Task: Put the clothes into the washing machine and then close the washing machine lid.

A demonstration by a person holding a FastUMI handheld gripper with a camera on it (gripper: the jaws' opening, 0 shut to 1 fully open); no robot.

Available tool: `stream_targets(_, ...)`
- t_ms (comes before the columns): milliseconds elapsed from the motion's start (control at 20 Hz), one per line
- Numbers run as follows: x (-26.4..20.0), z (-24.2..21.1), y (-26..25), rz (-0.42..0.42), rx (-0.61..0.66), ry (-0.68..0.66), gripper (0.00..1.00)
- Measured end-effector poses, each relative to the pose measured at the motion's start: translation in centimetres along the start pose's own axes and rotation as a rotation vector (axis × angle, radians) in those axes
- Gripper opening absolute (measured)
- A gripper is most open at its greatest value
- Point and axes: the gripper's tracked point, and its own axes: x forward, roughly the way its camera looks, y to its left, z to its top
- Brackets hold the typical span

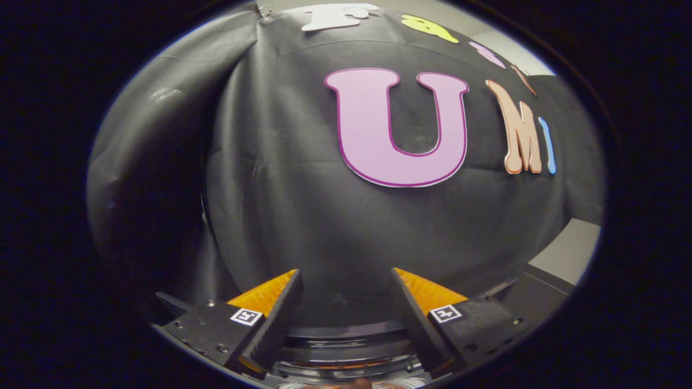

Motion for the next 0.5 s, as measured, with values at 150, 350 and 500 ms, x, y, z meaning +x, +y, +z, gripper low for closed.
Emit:
stream_targets(150,0.06,0.03,-0.06,-0.006,-0.001,0.014,0.97)
stream_targets(350,0.22,0.35,-0.07,0.0,0.003,-0.014,0.97)
stream_targets(500,0.24,0.32,-0.23,-0.005,0.0,-0.014,0.97)
